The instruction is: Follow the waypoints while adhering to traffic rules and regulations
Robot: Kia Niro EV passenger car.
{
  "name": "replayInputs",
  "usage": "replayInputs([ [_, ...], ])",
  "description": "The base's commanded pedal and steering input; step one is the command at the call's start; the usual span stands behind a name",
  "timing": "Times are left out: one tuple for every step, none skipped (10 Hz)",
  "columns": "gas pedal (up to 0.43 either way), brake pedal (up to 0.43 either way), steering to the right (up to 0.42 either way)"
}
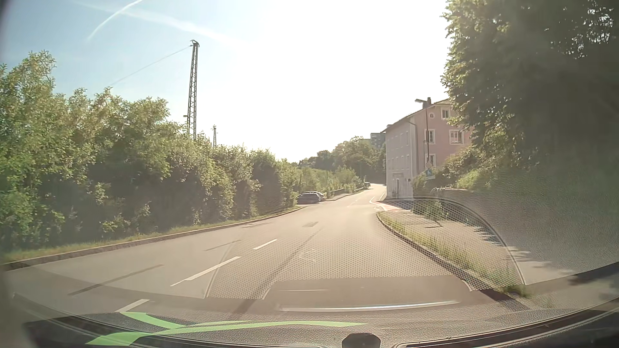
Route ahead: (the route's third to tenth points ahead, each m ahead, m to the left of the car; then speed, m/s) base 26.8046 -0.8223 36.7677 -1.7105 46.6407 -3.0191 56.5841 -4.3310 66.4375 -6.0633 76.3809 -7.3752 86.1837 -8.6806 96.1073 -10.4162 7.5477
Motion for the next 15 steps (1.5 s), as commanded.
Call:
replayInputs([
  [0.087, 0.000, 0.008],
  [0.087, 0.000, 0.008],
  [0.087, 0.000, 0.008],
  [0.087, 0.000, 0.008],
  [0.087, 0.000, 0.009],
  [0.087, 0.000, 0.008],
  [0.087, 0.000, 0.008],
  [0.087, 0.000, 0.008],
  [0.087, 0.000, 0.008],
  [0.087, 0.000, 0.010],
  [0.087, 0.000, 0.011],
  [0.087, 0.000, 0.011],
  [0.087, 0.000, 0.012],
  [0.087, 0.000, 0.012],
  [0.087, 0.000, 0.013],
])
